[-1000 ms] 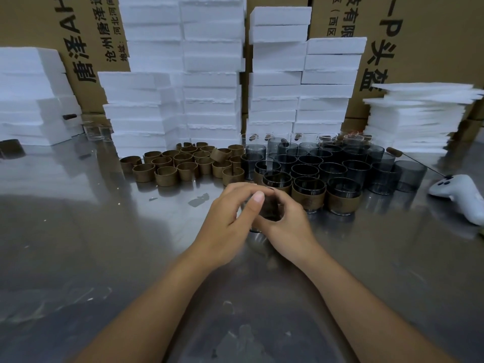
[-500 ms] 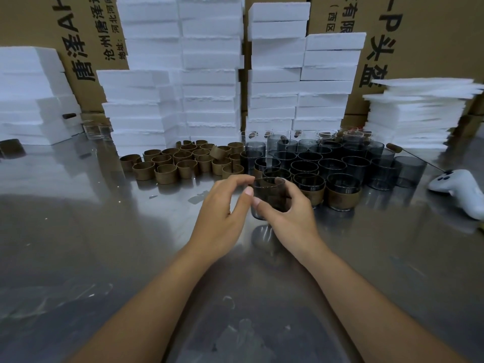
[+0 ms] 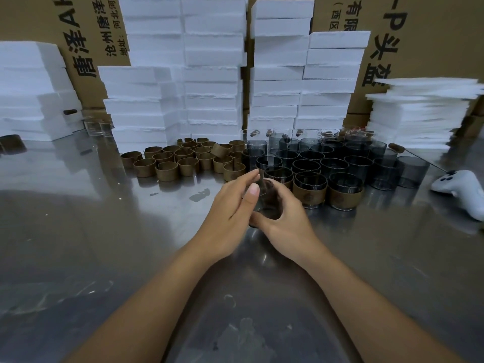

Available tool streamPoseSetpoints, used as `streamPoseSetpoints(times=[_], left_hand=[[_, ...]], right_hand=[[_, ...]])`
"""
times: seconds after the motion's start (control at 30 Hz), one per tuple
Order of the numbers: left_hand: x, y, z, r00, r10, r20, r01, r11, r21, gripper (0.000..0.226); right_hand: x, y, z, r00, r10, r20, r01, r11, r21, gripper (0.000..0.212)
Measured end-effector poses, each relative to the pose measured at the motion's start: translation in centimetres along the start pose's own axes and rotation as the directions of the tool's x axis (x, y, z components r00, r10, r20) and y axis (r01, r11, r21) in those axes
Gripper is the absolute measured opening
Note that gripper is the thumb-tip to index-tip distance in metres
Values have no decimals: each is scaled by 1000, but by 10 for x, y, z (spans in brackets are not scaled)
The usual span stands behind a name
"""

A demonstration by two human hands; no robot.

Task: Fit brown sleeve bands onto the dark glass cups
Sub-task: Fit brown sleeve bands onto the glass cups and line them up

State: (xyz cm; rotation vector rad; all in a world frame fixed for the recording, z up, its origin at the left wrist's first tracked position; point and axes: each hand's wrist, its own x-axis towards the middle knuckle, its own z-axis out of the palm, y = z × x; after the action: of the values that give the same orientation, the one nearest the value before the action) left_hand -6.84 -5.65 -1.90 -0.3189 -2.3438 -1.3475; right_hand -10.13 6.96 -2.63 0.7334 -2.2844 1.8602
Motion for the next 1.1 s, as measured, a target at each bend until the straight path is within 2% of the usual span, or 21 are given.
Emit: streamPoseSetpoints(times=[0.2,0.33,0.43,0.53,0.73,0.8,0.9,1.0,1.1], left_hand=[[-4,9,4,992,122,14,-122,991,58,51],[-6,14,6,974,224,-29,-221,972,82,46],[-5,14,5,969,241,-60,-235,967,99,42],[-3,14,1,972,220,-83,-215,974,66,33],[-2,9,2,981,136,-140,-124,989,85,28],[-2,6,3,989,105,-107,-88,984,156,30],[-2,1,6,1000,21,2,-21,984,178,47],[-1,-1,9,998,-43,39,40,996,76,59],[2,1,9,991,-136,15,137,983,-119,63]], right_hand=[[0,0,-2,999,-13,32,13,1000,7,58],[1,-1,-2,999,8,-35,-7,1000,25,43],[2,-2,-3,996,27,-85,-20,996,83,41],[2,-3,-4,993,41,-115,-24,989,144,36],[4,-1,-6,986,63,-155,-30,978,206,29],[3,-1,-6,986,52,-159,-22,983,184,33],[3,-1,-5,991,49,-128,-28,986,162,36],[2,-2,-4,994,52,-95,-43,995,94,51],[-1,-4,-2,998,1,-70,4,998,58,53]])
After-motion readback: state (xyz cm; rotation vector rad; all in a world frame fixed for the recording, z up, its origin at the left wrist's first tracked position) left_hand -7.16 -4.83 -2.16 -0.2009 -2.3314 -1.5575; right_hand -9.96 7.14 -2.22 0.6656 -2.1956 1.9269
